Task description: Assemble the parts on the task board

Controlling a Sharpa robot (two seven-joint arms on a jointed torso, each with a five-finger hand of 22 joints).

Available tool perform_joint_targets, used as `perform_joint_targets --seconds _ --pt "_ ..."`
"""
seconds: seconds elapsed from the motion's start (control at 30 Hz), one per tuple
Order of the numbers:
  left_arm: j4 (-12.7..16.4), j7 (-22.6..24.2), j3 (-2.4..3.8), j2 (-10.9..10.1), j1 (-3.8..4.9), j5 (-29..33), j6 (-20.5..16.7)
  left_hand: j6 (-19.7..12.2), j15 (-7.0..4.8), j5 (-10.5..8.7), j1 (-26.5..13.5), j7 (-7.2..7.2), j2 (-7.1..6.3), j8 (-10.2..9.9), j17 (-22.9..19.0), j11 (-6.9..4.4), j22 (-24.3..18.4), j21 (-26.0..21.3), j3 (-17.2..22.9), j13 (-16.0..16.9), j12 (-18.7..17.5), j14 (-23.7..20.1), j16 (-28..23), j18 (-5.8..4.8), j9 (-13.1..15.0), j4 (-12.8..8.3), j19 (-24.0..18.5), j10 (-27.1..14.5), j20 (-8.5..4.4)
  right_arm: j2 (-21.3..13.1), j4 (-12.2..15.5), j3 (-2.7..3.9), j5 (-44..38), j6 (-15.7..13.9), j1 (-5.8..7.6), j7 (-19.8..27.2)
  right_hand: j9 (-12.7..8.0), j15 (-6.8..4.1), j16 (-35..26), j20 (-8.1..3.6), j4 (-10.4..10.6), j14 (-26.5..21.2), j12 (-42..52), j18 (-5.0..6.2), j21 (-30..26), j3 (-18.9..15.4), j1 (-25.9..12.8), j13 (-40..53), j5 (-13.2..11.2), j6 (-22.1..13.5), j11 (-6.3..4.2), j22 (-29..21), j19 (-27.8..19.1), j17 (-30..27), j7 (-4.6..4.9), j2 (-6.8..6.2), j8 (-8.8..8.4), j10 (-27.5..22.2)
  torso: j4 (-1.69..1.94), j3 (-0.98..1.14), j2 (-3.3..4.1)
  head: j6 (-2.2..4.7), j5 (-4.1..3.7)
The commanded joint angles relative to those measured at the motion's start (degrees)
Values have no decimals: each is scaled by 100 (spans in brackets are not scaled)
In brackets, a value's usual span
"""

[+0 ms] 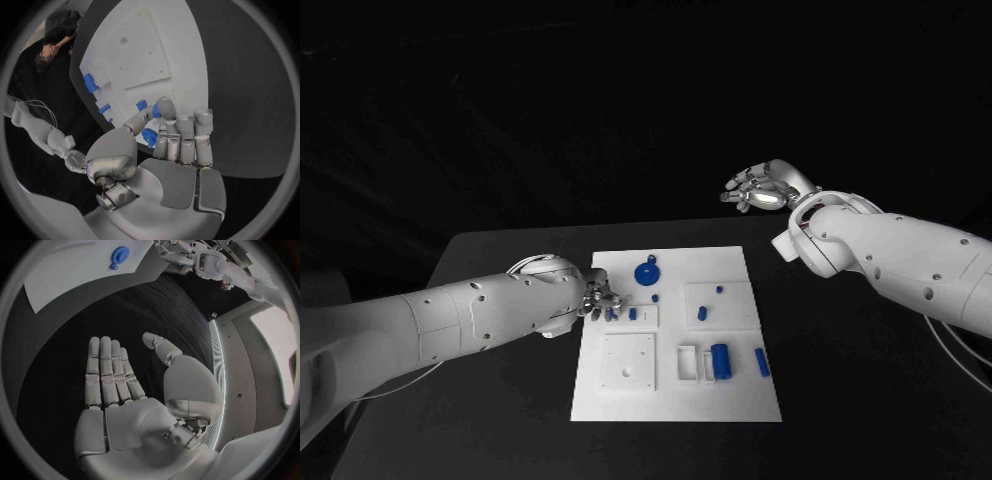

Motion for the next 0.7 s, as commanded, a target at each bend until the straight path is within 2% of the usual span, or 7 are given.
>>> perform_joint_targets --seconds 0.03,0.27,0.5,0.7 --pt "12 40 2 15 -18 -92 -134 171 -292 -27 43 -186 17 11 7 -255 103 22 46 8 17 247 11 76 11 44 40 289 -618 -5 13 2 -2 71 -2 30 -7 14 -28 25 19 42 -1 87 -33 -27 41 -9 20 -8 -3 9 5 5 31 17 38 28 1 2 0 -8 -8" --pt "70 73 2 -41 -54 -199 -458 149 -295 -82 42 -180 8 10 4 -250 100 21 55 11 11 240 -5 77 22 81 33 274 -618 -17 23 2 -2 72 -2 33 -9 14 -30 25 25 43 2 87 -36 -30 36 -14 37 -7 -3 11 6 7 31 21 39 29 2 0 -4 -13 -17" --pt "274 196 0 -213 -101 -234 -1187 153 -298 -100 43 -182 -21 19 6 -251 97 23 59 15 13 248 -6 79 34 114 35 279 -618 -52 39 2 -2 69 -2 30 -11 14 -32 26 29 44 3 87 -38 -32 33 -19 51 -6 -3 12 7 9 30 23 40 29 5 2 -7 -14 -28" --pt "395 229 0 -277 -133 -235 -1378 158 -305 -110 57 -187 -59 28 9 -256 94 27 70 18 14 263 -5 85 45 150 47 289 -623 -69 64 2 -2 69 -2 27 -12 14 -33 25 30 45 4 87 -39 -32 32 -22 59 -6 -4 13 7 10 30 24 41 30 13 -1 -6 -24 -32"
